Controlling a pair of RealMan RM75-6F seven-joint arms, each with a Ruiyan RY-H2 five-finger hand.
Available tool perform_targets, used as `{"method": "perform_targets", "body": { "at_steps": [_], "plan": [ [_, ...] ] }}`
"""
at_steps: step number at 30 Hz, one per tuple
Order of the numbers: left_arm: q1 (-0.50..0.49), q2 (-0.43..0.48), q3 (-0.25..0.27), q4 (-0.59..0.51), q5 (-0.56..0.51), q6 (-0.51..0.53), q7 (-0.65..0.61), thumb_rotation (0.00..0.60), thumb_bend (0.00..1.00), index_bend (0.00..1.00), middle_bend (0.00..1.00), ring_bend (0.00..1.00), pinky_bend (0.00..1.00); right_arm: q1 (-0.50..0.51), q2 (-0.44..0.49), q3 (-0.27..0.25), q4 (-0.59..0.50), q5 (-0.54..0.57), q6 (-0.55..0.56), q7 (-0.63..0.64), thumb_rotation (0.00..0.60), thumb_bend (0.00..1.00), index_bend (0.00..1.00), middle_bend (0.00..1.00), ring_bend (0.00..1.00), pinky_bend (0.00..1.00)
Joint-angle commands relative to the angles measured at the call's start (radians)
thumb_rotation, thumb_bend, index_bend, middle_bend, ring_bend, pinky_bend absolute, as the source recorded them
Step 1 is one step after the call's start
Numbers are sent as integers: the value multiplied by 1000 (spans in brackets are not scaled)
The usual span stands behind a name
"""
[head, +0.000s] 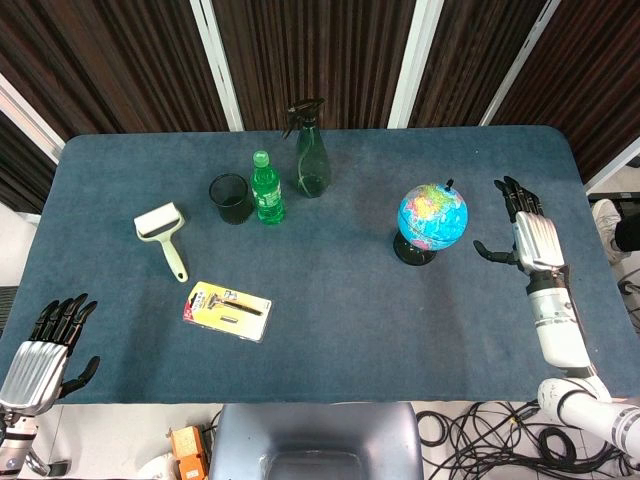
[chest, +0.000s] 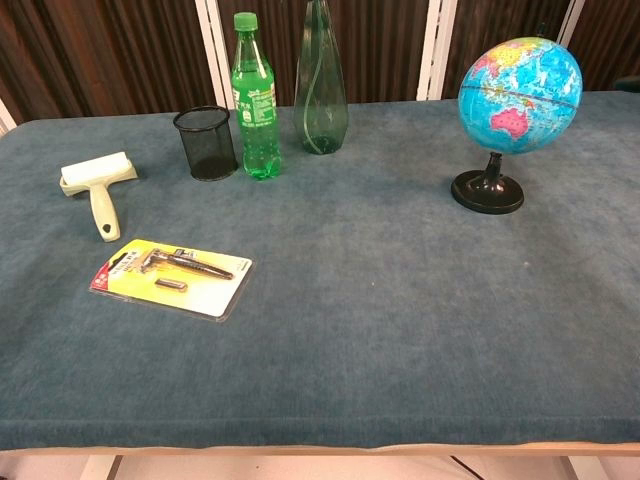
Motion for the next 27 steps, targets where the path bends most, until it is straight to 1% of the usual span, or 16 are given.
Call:
{"method": "perform_targets", "body": {
  "at_steps": [1, 7, 14, 27],
  "plan": [
    [1, 1, 2, -2, 1, -1, -1, 600, 361, 0, 0, 0, 36, 1, 1, -2, -2, 0, -3, 8, 600, 178, 0, 0, 0, 0],
    [2, -3, 2, -4, -1, -2, 16, 600, 362, 0, 0, 0, 37, 24, -11, 10, -30, -6, 0, 31, 600, 178, 0, 0, 0, 0],
    [-10, -5, -5, -6, -17, -26, 17, 600, 361, 0, 0, 0, 38, 60, -23, 19, -51, 32, -18, -11, 600, 178, 0, 0, 0, 0],
    [-20, 0, -11, -16, -34, -48, 21, 600, 359, 0, 0, 0, 41, 92, -55, 17, 9, 78, -42, -21, 600, 178, 0, 0, 0, 0]
  ]
}}
